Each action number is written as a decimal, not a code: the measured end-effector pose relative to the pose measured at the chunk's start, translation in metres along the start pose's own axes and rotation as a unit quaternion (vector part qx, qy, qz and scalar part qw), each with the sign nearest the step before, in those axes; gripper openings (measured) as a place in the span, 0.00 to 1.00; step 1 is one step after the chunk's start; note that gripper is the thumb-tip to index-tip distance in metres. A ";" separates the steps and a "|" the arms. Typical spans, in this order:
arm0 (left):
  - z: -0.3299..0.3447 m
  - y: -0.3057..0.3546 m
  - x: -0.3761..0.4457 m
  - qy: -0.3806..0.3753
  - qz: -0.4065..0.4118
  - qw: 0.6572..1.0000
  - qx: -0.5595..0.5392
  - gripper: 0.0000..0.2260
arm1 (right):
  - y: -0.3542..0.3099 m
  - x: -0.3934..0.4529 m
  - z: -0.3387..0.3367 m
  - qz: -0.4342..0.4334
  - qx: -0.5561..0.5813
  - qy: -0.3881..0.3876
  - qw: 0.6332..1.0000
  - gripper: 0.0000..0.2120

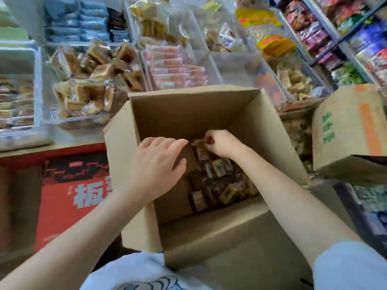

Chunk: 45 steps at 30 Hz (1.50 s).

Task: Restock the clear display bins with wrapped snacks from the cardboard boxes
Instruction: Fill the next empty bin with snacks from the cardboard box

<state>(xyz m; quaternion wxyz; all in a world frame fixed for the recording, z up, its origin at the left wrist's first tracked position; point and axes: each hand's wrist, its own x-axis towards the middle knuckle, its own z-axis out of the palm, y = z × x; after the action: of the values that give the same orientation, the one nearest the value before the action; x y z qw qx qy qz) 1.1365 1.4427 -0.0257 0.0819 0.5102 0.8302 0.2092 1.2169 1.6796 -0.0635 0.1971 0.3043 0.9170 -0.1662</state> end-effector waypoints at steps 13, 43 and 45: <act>0.005 0.001 0.002 0.018 -0.042 0.995 0.087 0.14 | 0.089 0.101 0.096 0.156 0.049 0.038 0.986 0.30; -0.135 -0.167 -0.059 0.115 -0.257 0.747 -0.602 0.24 | -0.270 -0.052 -0.024 -0.331 0.267 0.140 0.894 0.27; -0.146 -0.211 -0.081 0.102 -0.238 0.744 -0.616 0.26 | -0.308 -0.040 -0.017 -0.275 0.315 0.068 0.906 0.22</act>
<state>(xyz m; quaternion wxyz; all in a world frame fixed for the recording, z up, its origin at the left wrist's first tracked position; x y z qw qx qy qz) 0.9518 1.2506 0.0083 0.3406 0.1100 0.6183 0.6997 1.0503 1.4331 0.0267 -0.0256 0.0968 0.8754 -0.4730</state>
